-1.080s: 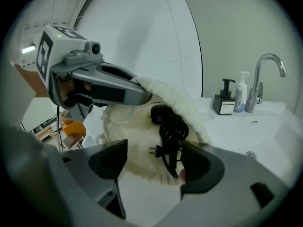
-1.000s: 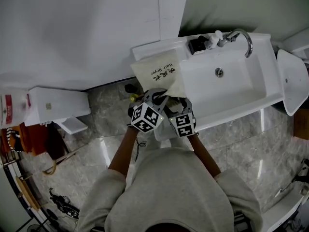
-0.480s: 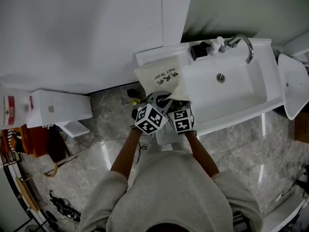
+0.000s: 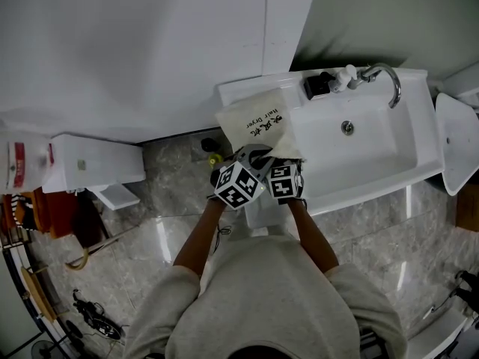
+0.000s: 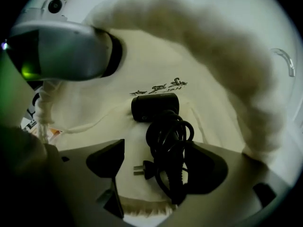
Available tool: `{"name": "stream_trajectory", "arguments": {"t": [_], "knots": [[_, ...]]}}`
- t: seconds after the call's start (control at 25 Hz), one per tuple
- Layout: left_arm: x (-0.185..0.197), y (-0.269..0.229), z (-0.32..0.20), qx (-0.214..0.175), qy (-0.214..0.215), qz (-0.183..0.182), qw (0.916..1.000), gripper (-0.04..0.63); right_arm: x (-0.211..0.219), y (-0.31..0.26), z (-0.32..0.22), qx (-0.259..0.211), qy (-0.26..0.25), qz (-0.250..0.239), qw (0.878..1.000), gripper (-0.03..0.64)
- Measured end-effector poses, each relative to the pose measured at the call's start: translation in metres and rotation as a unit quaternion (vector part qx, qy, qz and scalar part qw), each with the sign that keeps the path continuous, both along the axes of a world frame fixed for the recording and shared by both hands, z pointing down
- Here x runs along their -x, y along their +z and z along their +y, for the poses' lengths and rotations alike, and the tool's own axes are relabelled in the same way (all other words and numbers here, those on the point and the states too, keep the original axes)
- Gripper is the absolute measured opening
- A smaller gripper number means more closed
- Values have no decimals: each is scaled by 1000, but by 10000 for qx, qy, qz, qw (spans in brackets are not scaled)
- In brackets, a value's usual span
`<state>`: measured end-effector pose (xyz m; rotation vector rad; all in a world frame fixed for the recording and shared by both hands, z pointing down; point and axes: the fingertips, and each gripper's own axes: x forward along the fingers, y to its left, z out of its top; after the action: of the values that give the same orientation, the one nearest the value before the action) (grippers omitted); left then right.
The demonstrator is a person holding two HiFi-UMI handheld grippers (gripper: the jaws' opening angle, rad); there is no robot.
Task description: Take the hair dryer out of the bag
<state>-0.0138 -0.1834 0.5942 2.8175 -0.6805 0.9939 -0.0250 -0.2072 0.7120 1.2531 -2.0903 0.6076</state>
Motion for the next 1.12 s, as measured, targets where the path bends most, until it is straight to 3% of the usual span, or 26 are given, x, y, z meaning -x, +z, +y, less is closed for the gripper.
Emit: {"name": "stream_trajectory", "arguments": {"t": [0.12, 0.36, 0.44, 0.6, 1.12], "knots": [[1, 0, -1, 42, 0, 47, 10000, 25, -1, 4, -5, -9, -96, 174, 9998, 380], [-2, -3, -4, 120, -23, 180, 9998, 24, -8, 15, -10, 72, -161, 419, 9990, 318], [-2, -4, -7, 193, -66, 270, 9994, 23, -11, 14, -14, 53, -119, 473, 9988, 265], [-1, -3, -12, 226, -88, 251, 9994, 23, -14, 15, -25, -101, -19, 570, 9983, 242], [7, 12, -15, 289, -328, 178, 9989, 20, -15, -7, -11, -6, 113, 350, 9993, 189]]}}
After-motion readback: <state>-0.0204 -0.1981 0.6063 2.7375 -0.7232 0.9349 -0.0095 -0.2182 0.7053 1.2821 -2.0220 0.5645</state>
